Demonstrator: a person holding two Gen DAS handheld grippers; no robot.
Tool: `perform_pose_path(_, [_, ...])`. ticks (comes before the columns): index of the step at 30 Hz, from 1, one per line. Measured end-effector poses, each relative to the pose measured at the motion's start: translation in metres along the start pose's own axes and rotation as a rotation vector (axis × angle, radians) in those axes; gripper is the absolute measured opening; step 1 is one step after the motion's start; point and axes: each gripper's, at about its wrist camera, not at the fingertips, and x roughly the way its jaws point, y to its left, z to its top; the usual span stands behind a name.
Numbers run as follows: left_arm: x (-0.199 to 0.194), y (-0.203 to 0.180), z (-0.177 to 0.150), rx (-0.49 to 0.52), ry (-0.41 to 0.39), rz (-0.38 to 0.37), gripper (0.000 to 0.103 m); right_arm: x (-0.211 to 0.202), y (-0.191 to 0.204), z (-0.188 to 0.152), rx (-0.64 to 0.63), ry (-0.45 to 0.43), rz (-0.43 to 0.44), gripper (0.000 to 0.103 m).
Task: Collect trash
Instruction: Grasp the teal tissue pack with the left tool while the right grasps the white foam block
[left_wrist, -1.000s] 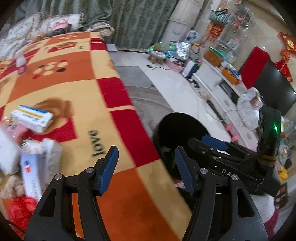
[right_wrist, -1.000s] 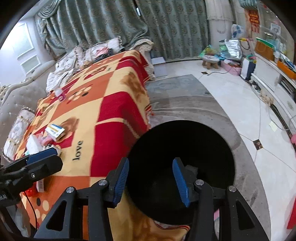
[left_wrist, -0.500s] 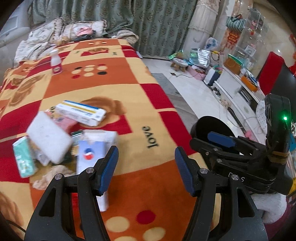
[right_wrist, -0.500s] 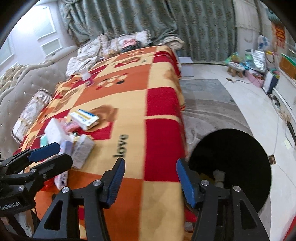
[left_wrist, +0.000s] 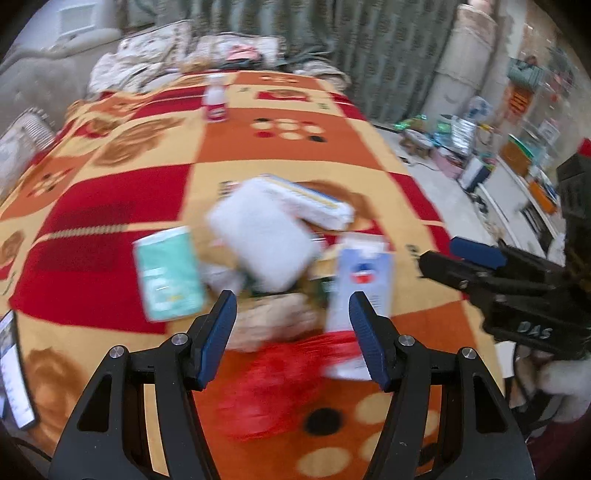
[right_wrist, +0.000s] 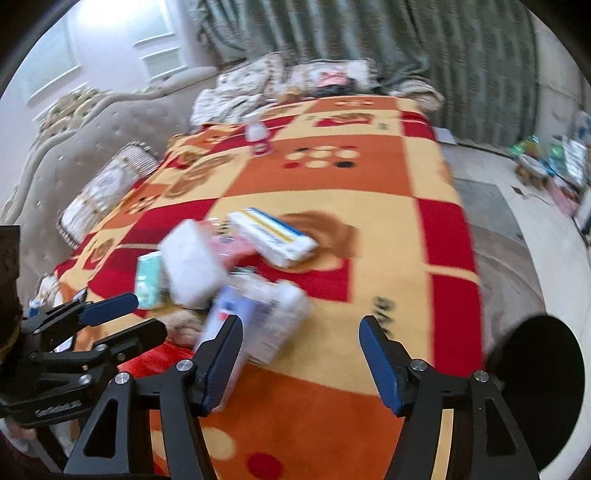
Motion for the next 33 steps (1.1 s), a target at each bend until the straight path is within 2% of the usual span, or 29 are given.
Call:
perform_pose_path(9, [-0.005, 0.077, -0.008, -0.119, 0.002, 0.09, 0.062, 0.049, 0.079, 0.032, -0.185, 0.034, 0.076, 0.074])
perform_pose_path(13, [0.0, 0.094, -0.009, -0.164, 0.006, 0.079, 0.062, 0.087, 0.1, 0.041, -0.247, 0.092, 0.061, 0.075])
perform_pose_path(18, [0.016, 0.1, -0.004, -0.206, 0.015, 0.04, 0.062, 0.122, 0.108, 0.044, -0.291, 0.145, 0.042, 0.075])
perform_pose_path(19, [0.021, 0.1, -0.003, -0.211, 0.021, 0.035, 0.062, 0.124, 0.106, 0.044, -0.292, 0.144, 0.036, 0.07])
perform_pose_path(20, [0.026, 0.1, -0.001, -0.214, 0.024, 0.031, 0.062, 0.124, 0.105, 0.044, -0.288, 0.141, 0.035, 0.058])
perform_pose_path(27, [0.058, 0.092, 0.01, -0.191, 0.032, 0.048, 0.062, 0.085, 0.081, 0.058, -0.192, 0.034, 0.082, 0.058])
perform_pose_path(32, [0.066, 0.09, 0.011, -0.179, 0.032, 0.042, 0.061, 0.07, 0.072, 0.06, -0.16, 0.015, 0.092, 0.059])
perform_pose_path(33, [0.065, 0.091, 0.011, -0.18, 0.029, 0.037, 0.055, 0.069, 0.071, 0.059, -0.158, 0.013, 0.093, 0.059])
